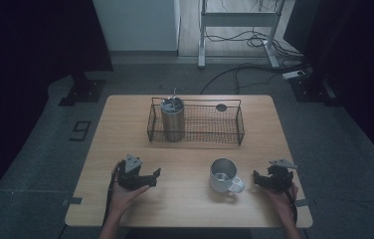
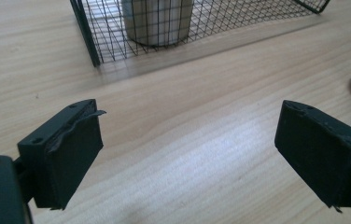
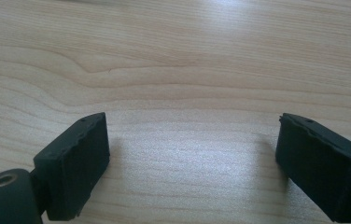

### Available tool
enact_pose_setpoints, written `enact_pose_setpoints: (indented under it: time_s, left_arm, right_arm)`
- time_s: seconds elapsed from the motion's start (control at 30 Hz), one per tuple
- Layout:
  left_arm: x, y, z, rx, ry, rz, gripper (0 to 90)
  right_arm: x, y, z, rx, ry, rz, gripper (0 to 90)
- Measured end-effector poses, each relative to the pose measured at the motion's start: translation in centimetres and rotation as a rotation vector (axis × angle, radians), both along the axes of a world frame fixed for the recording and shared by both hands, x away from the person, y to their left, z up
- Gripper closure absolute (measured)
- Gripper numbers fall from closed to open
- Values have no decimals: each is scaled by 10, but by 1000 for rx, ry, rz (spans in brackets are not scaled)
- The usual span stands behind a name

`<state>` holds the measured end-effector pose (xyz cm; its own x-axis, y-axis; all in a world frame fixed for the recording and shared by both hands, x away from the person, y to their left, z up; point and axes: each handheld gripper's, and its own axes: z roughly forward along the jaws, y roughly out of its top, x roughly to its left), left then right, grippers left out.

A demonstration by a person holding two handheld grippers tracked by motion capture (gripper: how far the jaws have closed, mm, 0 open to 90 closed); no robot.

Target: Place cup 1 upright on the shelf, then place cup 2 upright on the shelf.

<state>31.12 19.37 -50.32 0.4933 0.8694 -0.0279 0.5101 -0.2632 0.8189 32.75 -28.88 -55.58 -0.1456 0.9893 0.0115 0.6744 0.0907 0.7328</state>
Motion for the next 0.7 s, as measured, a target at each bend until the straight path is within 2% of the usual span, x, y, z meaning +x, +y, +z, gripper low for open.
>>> enact_pose_setpoints:
  time_s: [0.13,0.33,0.43,0.5,0.53,0.7]
  left_arm:
    - [-1,-3,-8,17,21,-5,74]
    - [-4,-6,-13,22,29,-3,74]
    - [-3,-5,-13,25,29,-1,74]
    - [-3,-4,-13,19,26,4,74]
    - [-3,-4,-14,15,27,4,75]
    - [-3,-3,-15,14,38,6,75]
  right_arm:
    - [0,0,0,0,1,-1,103]
    - [-1,0,0,2,-2,3,115]
    - [-2,0,1,1,-10,1,135]
    - [-4,0,1,0,-36,-4,136]
    - [-6,-2,3,24,-47,-6,138]
    - [-10,-2,12,62,-78,8,138]
